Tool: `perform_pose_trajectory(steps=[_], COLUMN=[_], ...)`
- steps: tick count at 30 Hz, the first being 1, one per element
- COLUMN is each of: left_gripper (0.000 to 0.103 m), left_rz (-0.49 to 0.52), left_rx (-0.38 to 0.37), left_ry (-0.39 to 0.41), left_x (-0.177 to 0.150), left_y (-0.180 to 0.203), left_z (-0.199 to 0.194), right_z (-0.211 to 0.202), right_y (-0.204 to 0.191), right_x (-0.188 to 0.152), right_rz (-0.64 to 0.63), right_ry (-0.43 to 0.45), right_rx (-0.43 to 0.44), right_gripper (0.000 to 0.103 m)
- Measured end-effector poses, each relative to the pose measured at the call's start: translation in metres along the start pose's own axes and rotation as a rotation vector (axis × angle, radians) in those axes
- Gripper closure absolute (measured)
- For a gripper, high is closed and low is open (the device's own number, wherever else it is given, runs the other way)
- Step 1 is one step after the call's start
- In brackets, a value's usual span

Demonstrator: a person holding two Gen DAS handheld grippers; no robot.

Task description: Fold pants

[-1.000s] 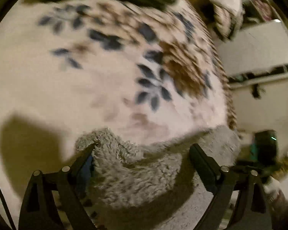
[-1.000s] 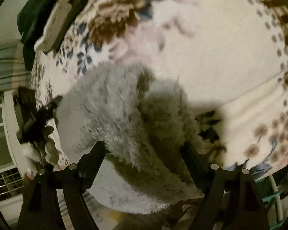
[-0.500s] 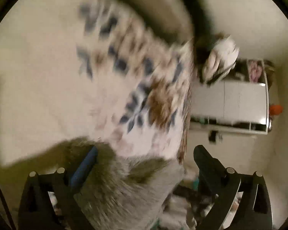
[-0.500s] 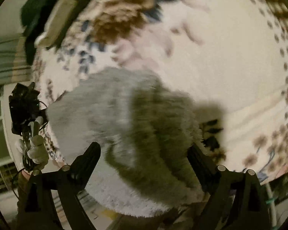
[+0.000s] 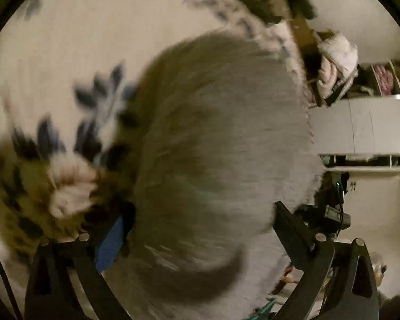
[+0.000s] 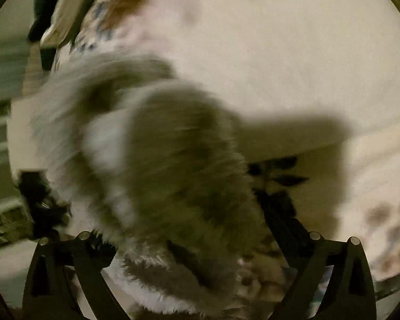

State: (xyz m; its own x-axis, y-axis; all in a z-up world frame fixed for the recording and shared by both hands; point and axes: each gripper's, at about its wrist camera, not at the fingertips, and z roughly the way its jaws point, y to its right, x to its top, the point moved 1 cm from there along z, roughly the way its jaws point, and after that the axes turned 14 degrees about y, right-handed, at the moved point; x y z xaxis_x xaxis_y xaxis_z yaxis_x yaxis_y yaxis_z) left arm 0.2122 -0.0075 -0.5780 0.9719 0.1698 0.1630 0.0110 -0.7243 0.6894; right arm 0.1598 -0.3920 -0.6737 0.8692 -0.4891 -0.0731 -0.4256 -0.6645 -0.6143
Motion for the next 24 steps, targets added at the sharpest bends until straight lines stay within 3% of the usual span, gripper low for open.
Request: perform_pose_trajectory(steps=[1, 3, 7, 8, 10, 13, 18, 24], left_gripper=[0.000, 0.000, 0.001, 0.002, 0.035, 0.055, 0.056, 0.056], left_rz=[-0.042, -0.096, -0.141, -0.130, -0.099, -0.059, -0.025, 0.074], left_rx=[-0.036, -0.079, -0.158, -0.164, -0.193, -0.230, -0.274, -0.296], left_ry=[-0.003, -0.005, -0.034, -0.027, -0.006, -0.001, 0.000, 0.023], left_x=[-0.001, -0.002, -0.004, -0.004, -0.002, 0.001, 0.011, 0.060], left_y=[-0.008, -0.020, -0.029, -0.027, -0.017, -0.003, 0.025, 0.097], left_z=[0.004, 0.012, 0.026, 0.025, 0.018, 0.000, -0.039, -0.099], right_z=[0.007, 0.014, 0.020, 0.018, 0.015, 0.006, -0.032, -0.107], right_y=[0.010, 0.015, 0.011, 0.008, -0.006, -0.024, -0.053, -0.120], right_x=[-0.001, -0.004, -0.008, -0.010, -0.017, -0.025, -0.038, -0.041], right_rz=[0.076, 0.103, 0.075, 0.064, 0.029, 0.025, 0.057, 0.039], right_ry=[-0.029, -0.049, -0.007, 0.007, 0.026, 0.075, 0.165, 0.263], right_rx=[0.081, 0.157, 0.190, 0.189, 0.195, 0.170, 0.194, 0.226], right_gripper=[0.003, 0.002, 0.003, 0.017, 0.046, 0.056, 0.059, 0.059])
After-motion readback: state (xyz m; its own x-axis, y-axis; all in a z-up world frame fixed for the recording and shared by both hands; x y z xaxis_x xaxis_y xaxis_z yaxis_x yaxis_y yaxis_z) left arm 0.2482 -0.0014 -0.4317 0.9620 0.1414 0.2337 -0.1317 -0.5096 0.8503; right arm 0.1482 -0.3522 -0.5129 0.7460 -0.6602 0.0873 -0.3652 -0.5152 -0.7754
